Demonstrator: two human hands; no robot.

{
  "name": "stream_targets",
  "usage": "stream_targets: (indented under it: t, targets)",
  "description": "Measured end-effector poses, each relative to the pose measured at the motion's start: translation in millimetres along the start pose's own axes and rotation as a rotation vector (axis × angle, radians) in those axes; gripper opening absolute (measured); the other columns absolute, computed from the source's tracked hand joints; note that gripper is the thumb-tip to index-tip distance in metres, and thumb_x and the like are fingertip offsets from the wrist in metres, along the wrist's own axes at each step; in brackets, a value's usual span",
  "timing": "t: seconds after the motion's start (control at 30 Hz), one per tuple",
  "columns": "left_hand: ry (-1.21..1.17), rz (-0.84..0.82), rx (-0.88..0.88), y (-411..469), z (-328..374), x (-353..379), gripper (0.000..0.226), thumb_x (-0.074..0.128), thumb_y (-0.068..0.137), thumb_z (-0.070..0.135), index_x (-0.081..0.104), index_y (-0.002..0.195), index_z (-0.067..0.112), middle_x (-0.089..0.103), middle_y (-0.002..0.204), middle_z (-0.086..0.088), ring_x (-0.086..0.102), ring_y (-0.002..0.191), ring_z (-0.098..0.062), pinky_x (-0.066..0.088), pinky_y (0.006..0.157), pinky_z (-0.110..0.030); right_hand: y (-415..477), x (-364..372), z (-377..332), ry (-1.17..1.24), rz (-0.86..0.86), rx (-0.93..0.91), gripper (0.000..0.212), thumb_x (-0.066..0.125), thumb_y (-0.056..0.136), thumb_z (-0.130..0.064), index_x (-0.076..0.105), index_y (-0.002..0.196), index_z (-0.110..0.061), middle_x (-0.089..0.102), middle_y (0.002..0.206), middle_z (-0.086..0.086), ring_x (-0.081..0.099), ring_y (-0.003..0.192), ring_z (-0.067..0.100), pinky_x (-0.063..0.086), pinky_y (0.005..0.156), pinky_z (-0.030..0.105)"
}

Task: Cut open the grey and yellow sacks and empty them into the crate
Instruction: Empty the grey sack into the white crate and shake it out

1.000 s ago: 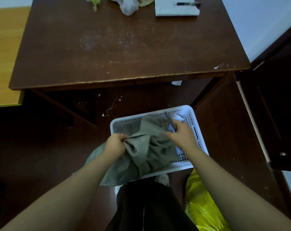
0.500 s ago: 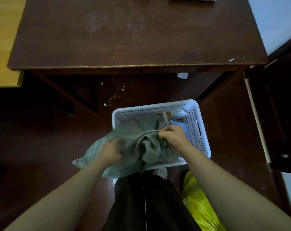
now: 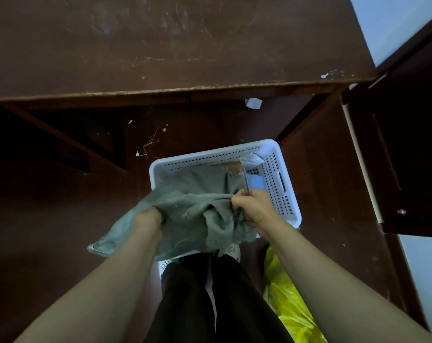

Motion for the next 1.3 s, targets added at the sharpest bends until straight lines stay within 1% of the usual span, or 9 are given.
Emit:
stream_targets:
  t: [0.1, 0.33, 0.47, 0.63, 0.93, 1.03, 1.1, 1.2, 1.3]
  targets:
    - [-0.174, -0.12, -0.006, -32, 21, 28, 0.026, 0.051, 0.097, 0.015, 0.055, 0.12, 0.005, 0.063, 0.112, -0.014, 0.062, 0.085, -0.023, 0.053, 0.065, -0.036, -4, -8, -1, 0.033, 0.076, 0.01, 0.025, 0.06, 0.074, 0.005, 0.05, 0.059, -0.013, 0.039, 0.036, -0.008, 0.031, 0.027, 0.003, 0.023, 0.03, 0.013]
    - [-0.111, -0.579, 0.135, -139, 60, 84, 0.024, 0.049, 0.096, 0.009, 0.06, 0.114, -0.003, 0.069, 0.105, -0.018, 0.069, 0.091, -0.023, 0.059, 0.073, -0.032, -30, -29, -8, 0.013, 0.313, -0.282, 0.027, 0.067, 0.074, -0.009, 0.055, 0.053, -0.021, 0.051, 0.049, -0.006, 0.047, 0.05, 0.01, 0.041, 0.048, 0.024]
    - [-0.153, -0.495, 0.189, -150, 72, 78, 0.022, 0.048, 0.097, 0.008, 0.058, 0.112, -0.005, 0.067, 0.105, -0.019, 0.067, 0.089, -0.024, 0.056, 0.074, -0.034, -32, -23, -6, 0.055, 0.385, -0.138, 0.025, 0.063, 0.079, -0.012, 0.053, 0.057, -0.017, 0.052, 0.056, -0.002, 0.048, 0.056, 0.014, 0.036, 0.051, 0.026]
    - [-0.132, -0.527, 0.262, -155, 79, 69, 0.014, 0.052, 0.095, 0.007, 0.064, 0.092, 0.0, 0.073, 0.081, -0.013, 0.072, 0.075, -0.019, 0.06, 0.068, -0.031, -35, -10, -34, 0.135, 0.32, -0.31, 0.028, 0.057, 0.077, -0.006, 0.047, 0.053, -0.019, 0.046, 0.047, -0.009, 0.043, 0.051, 0.012, 0.038, 0.047, 0.023]
    - [-0.158, -0.598, 0.334, -171, 98, 73, 0.022, 0.045, 0.097, 0.004, 0.062, 0.085, 0.0, 0.072, 0.07, -0.009, 0.071, 0.065, -0.015, 0.059, 0.062, -0.027, -27, 8, 4, 0.442, 0.182, 0.169, 0.034, 0.046, 0.07, -0.004, 0.034, 0.043, -0.02, 0.026, 0.034, -0.004, 0.021, 0.026, 0.012, 0.021, 0.037, 0.011]
    - [-0.098, -0.591, 0.374, -174, 109, 66, 0.02, 0.045, 0.095, 0.001, 0.062, 0.084, 0.0, 0.07, 0.068, -0.009, 0.069, 0.064, -0.017, 0.058, 0.06, -0.025, -14, -14, 16, 0.561, 0.267, 0.275, 0.018, 0.051, 0.081, -0.018, 0.053, 0.065, -0.011, 0.054, 0.057, 0.005, 0.047, 0.046, 0.02, 0.043, 0.047, 0.025]
    - [-0.024, -0.608, 0.365, -176, 106, 63, 0.019, 0.045, 0.093, -0.001, 0.062, 0.087, -0.001, 0.071, 0.072, -0.01, 0.07, 0.065, -0.017, 0.059, 0.062, -0.027, 2, -21, 12, 0.572, 0.31, 0.263, 0.029, 0.059, 0.082, -0.034, 0.065, 0.09, -0.007, 0.069, 0.086, 0.012, 0.059, 0.069, 0.026, 0.053, 0.067, 0.039]
    - [-0.009, -0.653, 0.335, -179, 102, 57, 0.018, 0.042, 0.093, -0.002, 0.06, 0.091, -0.003, 0.068, 0.08, -0.014, 0.069, 0.067, -0.018, 0.059, 0.064, -0.028, 27, -20, -6, 0.541, 0.296, 0.243, 0.04, 0.072, 0.074, -0.049, 0.058, 0.086, -0.013, 0.066, 0.083, 0.009, 0.063, 0.067, 0.026, 0.057, 0.069, 0.039]
    - [0.028, -0.699, 0.353, -178, 106, 53, 0.017, 0.04, 0.092, -0.002, 0.056, 0.092, -0.003, 0.061, 0.079, -0.013, 0.063, 0.065, -0.018, 0.059, 0.063, -0.028, 41, -7, -18, 0.393, 0.189, 0.247, 0.039, 0.08, 0.074, -0.03, 0.053, 0.092, -0.008, 0.061, 0.086, 0.011, 0.062, 0.079, 0.026, 0.056, 0.08, 0.042]
Point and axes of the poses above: each hand's wrist, its own y-axis towards the middle knuckle, its own x-axis out of the palm, z = x × y, the point moved 4 cm from there along y, towards the middle knuckle
